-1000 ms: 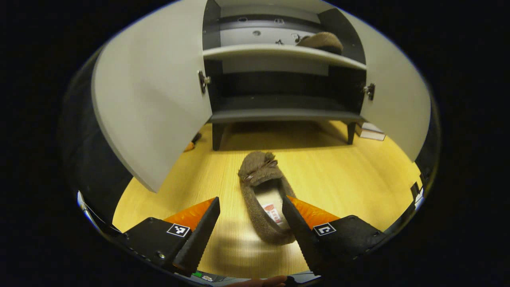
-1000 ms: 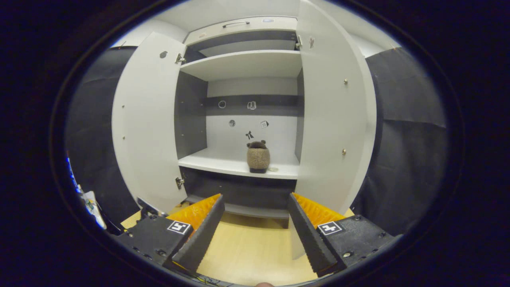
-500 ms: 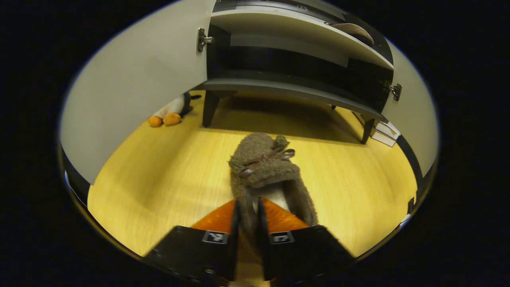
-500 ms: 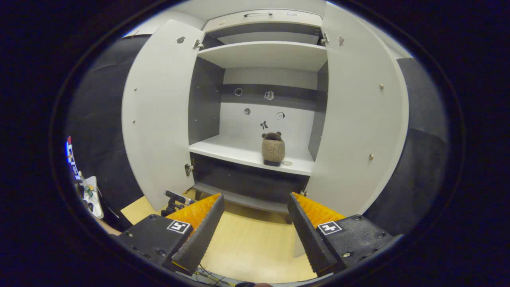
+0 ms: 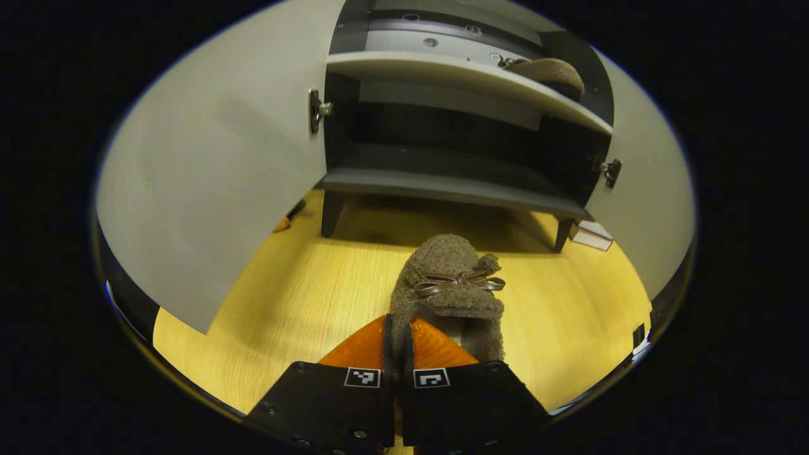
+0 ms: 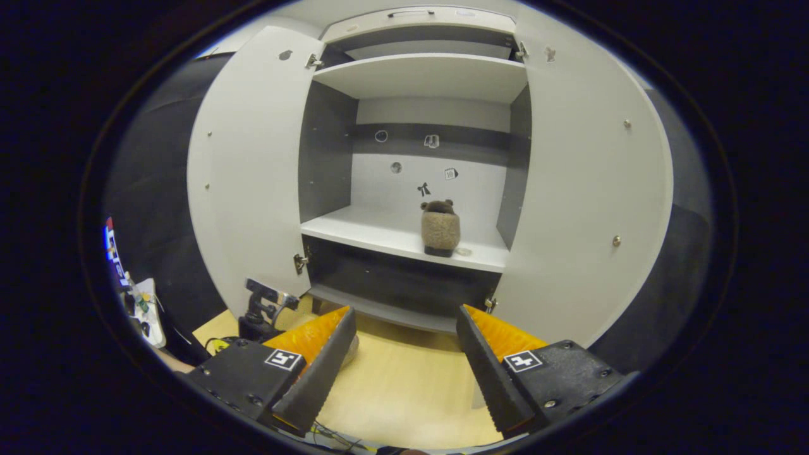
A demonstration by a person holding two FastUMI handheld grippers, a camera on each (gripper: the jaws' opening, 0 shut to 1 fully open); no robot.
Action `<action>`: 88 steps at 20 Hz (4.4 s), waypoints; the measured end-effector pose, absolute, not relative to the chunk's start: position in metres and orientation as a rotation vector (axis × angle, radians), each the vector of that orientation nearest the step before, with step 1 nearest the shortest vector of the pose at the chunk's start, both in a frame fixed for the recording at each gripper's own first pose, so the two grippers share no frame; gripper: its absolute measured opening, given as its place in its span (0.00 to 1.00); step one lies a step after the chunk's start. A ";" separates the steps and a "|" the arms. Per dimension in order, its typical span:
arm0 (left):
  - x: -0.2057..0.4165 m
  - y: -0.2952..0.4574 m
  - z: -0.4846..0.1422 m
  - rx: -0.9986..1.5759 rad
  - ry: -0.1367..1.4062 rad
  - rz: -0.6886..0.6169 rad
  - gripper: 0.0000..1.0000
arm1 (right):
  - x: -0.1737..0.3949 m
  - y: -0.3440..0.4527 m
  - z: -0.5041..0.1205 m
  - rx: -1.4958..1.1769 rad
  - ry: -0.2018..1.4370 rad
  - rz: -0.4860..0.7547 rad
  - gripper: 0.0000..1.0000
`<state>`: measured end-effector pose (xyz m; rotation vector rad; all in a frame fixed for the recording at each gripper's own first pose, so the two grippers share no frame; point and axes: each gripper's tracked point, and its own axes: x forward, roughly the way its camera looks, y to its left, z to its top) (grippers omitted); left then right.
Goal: Grab one shoe with the right hand and put it into the shoe cabinet, grab the other shoe with the left hand and put it into the shoe cabinet; then close the right door with the right hand and the left door with the left hand.
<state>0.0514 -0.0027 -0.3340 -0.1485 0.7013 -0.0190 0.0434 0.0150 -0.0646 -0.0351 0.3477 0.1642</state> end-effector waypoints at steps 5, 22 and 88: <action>0.077 0.022 -0.212 -0.187 0.564 0.040 0.05 | 0.052 0.013 -0.069 0.018 0.336 0.159 1.00; 0.305 0.017 -0.108 -0.130 0.636 0.099 0.05 | 0.076 -0.007 -0.065 0.158 0.281 0.204 1.00; 0.000 0.102 0.073 -0.110 -0.024 0.135 0.93 | 0.059 -0.060 0.075 0.057 -0.007 0.209 0.95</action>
